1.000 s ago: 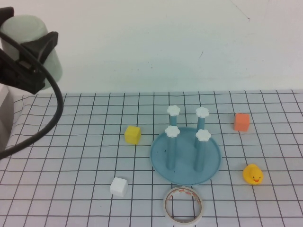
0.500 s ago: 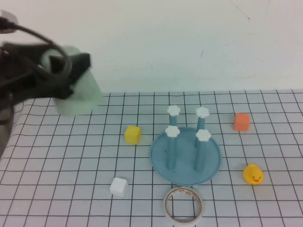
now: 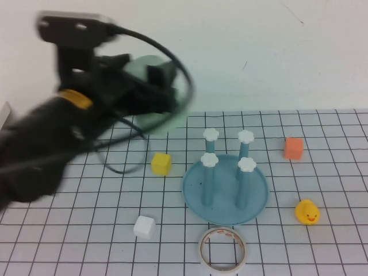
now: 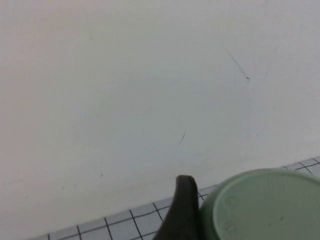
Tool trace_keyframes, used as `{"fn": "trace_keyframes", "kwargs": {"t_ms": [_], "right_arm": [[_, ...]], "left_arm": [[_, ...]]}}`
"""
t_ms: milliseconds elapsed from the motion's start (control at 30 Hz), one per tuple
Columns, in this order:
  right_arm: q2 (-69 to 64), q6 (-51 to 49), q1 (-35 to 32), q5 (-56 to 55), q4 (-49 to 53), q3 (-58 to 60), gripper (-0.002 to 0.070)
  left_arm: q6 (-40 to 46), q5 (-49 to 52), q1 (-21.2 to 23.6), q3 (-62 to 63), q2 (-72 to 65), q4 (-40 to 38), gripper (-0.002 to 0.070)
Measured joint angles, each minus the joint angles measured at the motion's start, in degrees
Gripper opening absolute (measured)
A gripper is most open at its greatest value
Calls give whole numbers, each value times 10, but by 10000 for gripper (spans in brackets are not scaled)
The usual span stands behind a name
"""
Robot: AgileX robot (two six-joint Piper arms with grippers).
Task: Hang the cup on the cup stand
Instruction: Place the cup on the cup holder
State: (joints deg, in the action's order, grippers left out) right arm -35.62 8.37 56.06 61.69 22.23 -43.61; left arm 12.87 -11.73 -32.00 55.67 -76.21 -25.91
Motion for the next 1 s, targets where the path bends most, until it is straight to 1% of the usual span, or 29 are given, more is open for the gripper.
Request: {"fn": "trace_keyframes", "kwargs": {"t_ms": [67, 167, 267, 367, 533, 667, 767, 867, 1000], "right_arm": [[0, 0, 0, 0, 0, 0, -1], [0, 0, 0, 0, 0, 0, -1], [0, 0, 0, 1, 0, 0, -1], [0, 0, 0, 1, 0, 0, -1], [0, 0, 0, 2, 0, 0, -1], [0, 0, 0, 2, 0, 0, -1], [0, 0, 0, 2, 0, 0, -1], [0, 0, 0, 2, 0, 0, -1], [0, 0, 0, 2, 0, 0, -1]], "left_arm": [[0, -45, -22, 0, -27, 18, 554], [26, -138, -44, 0, -76, 67, 554], [47, -242, -48, 0, -124, 138, 554], [49, -298, -48, 3, -153, 164, 554], [27, -296, -48, 40, -203, 168, 554], [16, -231, -48, 97, -252, 168, 554], [13, -205, -48, 127, -283, 164, 554], [11, -211, -48, 138, -309, 145, 554], [8, -239, -48, 140, -337, 101, 553]]}}
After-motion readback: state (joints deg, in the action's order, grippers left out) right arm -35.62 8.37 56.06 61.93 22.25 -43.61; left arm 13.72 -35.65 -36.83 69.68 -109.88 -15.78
